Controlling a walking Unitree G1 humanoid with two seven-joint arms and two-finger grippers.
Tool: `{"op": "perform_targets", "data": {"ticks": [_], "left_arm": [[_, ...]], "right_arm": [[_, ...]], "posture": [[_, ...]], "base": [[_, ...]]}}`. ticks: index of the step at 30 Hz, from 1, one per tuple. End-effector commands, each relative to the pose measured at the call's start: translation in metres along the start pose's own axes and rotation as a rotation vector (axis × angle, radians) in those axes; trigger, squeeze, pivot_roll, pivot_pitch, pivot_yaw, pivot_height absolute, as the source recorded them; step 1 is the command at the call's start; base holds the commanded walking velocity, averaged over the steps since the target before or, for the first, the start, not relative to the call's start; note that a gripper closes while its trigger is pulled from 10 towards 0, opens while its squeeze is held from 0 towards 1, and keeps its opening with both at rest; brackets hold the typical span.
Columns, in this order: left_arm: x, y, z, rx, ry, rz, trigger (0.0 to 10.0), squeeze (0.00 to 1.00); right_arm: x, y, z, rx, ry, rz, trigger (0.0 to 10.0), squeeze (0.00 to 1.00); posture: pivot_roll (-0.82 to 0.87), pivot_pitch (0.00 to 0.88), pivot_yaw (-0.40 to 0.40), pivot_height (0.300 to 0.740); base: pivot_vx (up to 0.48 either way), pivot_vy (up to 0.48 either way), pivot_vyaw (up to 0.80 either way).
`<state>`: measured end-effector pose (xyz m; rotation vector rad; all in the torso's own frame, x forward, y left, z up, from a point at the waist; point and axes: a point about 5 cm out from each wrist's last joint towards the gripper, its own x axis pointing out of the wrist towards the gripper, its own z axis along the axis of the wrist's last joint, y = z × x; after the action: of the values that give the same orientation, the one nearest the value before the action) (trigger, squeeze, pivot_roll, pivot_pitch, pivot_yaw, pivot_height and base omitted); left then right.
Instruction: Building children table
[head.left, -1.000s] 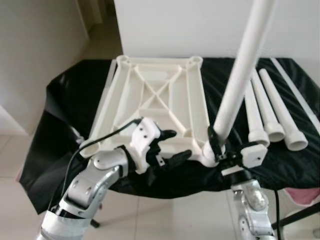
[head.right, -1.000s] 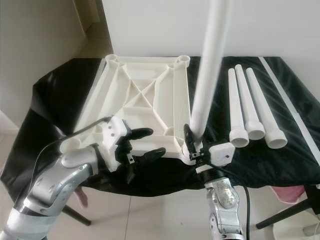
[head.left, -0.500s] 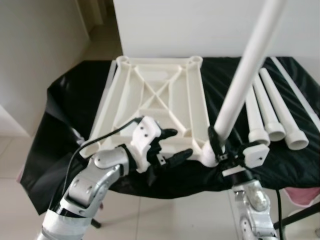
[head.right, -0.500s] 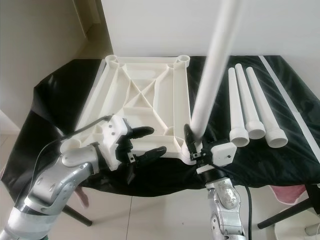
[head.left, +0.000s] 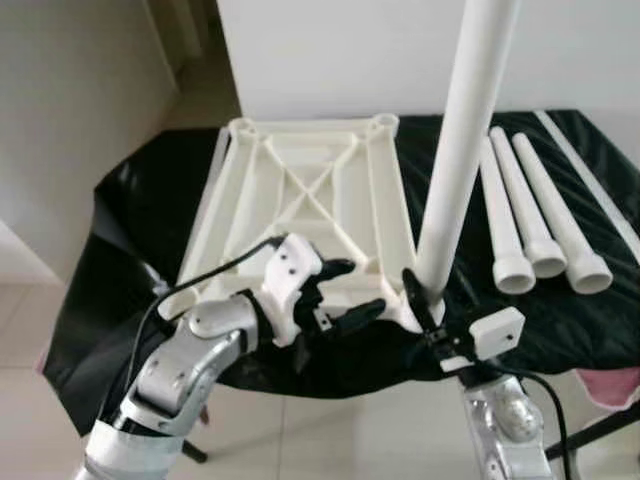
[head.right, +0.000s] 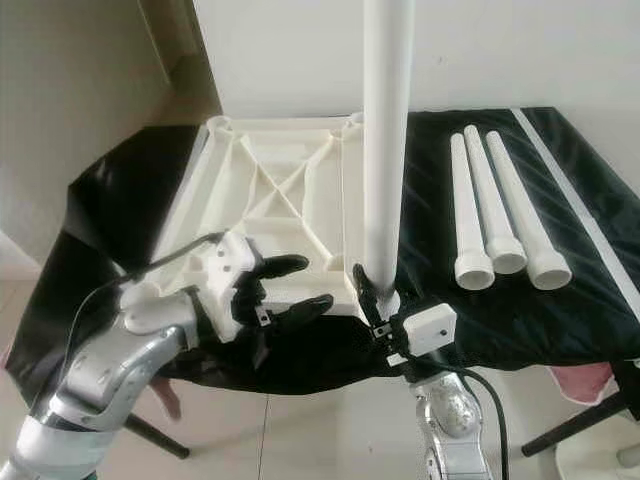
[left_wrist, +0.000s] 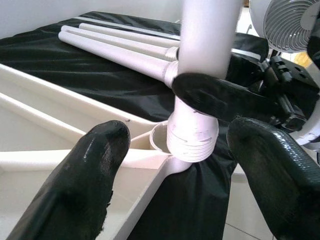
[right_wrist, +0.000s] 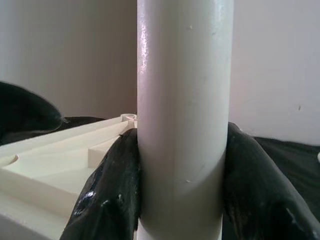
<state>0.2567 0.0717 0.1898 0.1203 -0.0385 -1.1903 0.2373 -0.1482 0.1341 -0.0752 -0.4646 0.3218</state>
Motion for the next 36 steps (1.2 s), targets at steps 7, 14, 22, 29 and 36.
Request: {"op": "perform_targets", "data": {"ticks": [7, 14, 22, 29, 36], "left_arm": [[0.005, -0.001, -0.001, -0.008, 0.0, -0.008, 10.0, 0.0], [0.012, 0.005, 0.0, -0.009, -0.022, 0.08, 10.0, 0.0], [0.045, 0.036, 0.016, -0.028, -0.032, 0.213, 10.0, 0.0], [0.065, 0.052, 0.033, -0.074, -0.058, 0.26, 10.0, 0.0], [0.086, 0.044, 0.063, -0.151, -0.133, 0.156, 10.0, 0.0]], "right_arm": [[0.014, -0.022, 0.007, 0.07, 0.055, -0.102, 10.0, 0.0], [0.024, -0.023, 0.019, 0.051, 0.024, -0.064, 10.0, 0.0], [0.038, -0.021, 0.03, 0.063, 0.047, 0.058, 10.0, 0.0], [0.04, -0.02, 0.029, 0.089, 0.075, 0.11, 10.0, 0.0], [0.041, -0.016, 0.029, 0.099, 0.097, 0.15, 10.0, 0.0]], "posture": [[-0.06, 0.053, 0.059, 0.74], [-0.06, 0.044, 0.044, 0.74], [-0.05, 0.026, 0.016, 0.74], [-0.05, 0.019, 0.015, 0.74], [-0.06, 0.006, 0.017, 0.74]], "base": [[0.0, 0.0, 0.0], [0.0, 0.0, 0.0], [0.0, 0.0, 0.0], [0.0, 0.0, 0.0], [0.0, 0.0, 0.0]]}}
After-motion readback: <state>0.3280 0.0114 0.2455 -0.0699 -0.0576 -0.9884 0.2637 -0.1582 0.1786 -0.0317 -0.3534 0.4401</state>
